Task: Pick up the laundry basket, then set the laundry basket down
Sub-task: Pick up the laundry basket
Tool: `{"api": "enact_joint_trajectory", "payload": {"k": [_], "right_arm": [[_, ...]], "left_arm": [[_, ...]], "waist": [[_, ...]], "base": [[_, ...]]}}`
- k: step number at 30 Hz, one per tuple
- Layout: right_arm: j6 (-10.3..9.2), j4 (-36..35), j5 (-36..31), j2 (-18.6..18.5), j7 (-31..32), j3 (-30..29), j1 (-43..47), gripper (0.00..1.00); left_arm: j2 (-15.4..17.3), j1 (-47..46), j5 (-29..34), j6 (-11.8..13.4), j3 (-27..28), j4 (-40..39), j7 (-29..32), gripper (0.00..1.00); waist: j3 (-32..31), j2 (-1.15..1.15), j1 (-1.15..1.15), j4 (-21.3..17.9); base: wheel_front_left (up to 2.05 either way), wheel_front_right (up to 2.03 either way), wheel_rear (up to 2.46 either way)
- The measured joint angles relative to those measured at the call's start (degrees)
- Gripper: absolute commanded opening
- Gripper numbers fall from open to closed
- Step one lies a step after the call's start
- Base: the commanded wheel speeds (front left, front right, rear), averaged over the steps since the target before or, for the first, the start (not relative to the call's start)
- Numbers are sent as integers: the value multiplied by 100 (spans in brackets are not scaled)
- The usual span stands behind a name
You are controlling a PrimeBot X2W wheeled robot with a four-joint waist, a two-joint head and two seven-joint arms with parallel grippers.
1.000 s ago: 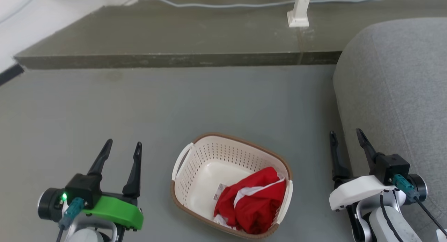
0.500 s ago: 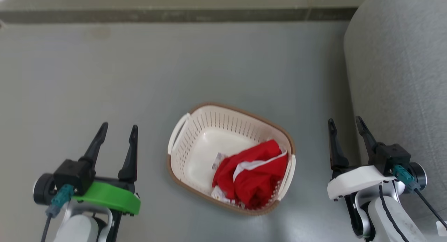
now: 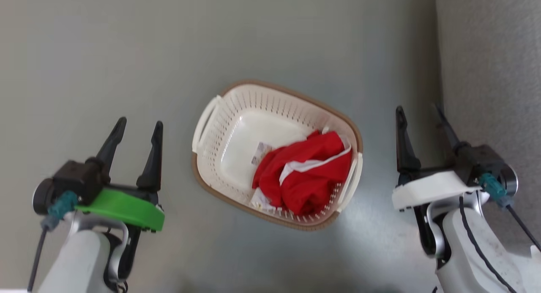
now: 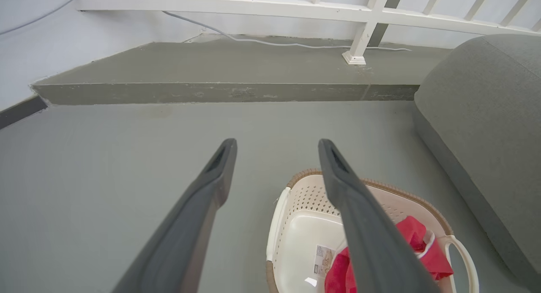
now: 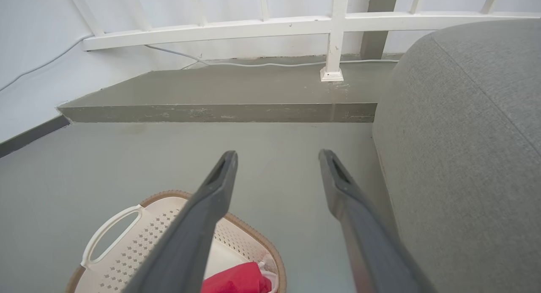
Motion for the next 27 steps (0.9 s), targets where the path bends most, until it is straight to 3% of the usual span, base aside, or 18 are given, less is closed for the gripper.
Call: {"api": "enact_joint_trajectory", "payload": {"k": [27], "right_arm": [[-5, -446, -86, 91, -16, 180, -1163, 100]], "left_arm": [[366, -1993, -79, -597, -437, 946, 938, 100]], "waist": [[2162, 0, 1, -486]], "base": [[0, 0, 0]]}}
